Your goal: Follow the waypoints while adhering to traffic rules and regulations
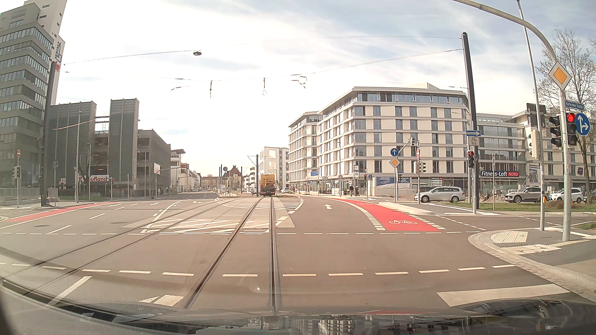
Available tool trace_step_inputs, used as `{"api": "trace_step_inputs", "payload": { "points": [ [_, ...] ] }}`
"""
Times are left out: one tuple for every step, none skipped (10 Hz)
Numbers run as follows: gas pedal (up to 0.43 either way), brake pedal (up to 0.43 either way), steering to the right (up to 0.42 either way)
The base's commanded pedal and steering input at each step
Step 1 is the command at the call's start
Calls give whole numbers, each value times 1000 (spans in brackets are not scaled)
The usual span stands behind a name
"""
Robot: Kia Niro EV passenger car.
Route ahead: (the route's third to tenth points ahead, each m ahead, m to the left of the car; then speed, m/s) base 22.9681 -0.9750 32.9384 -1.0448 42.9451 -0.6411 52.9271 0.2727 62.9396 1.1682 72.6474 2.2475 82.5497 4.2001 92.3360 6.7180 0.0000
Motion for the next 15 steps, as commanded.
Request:
{"api": "trace_step_inputs", "payload": {
  "points": [
    [0, 201, 62],
    [0, 201, 62],
    [0, 195, 62],
    [0, 201, 62],
    [0, 201, 62],
    [0, 201, 62],
    [0, 201, 62],
    [0, 201, 62],
    [0, 201, 62],
    [0, 201, 62],
    [0, 201, 62],
    [0, 201, 62],
    [0, 201, 63],
    [0, 201, 62],
    [0, 201, 63]
  ]
}}
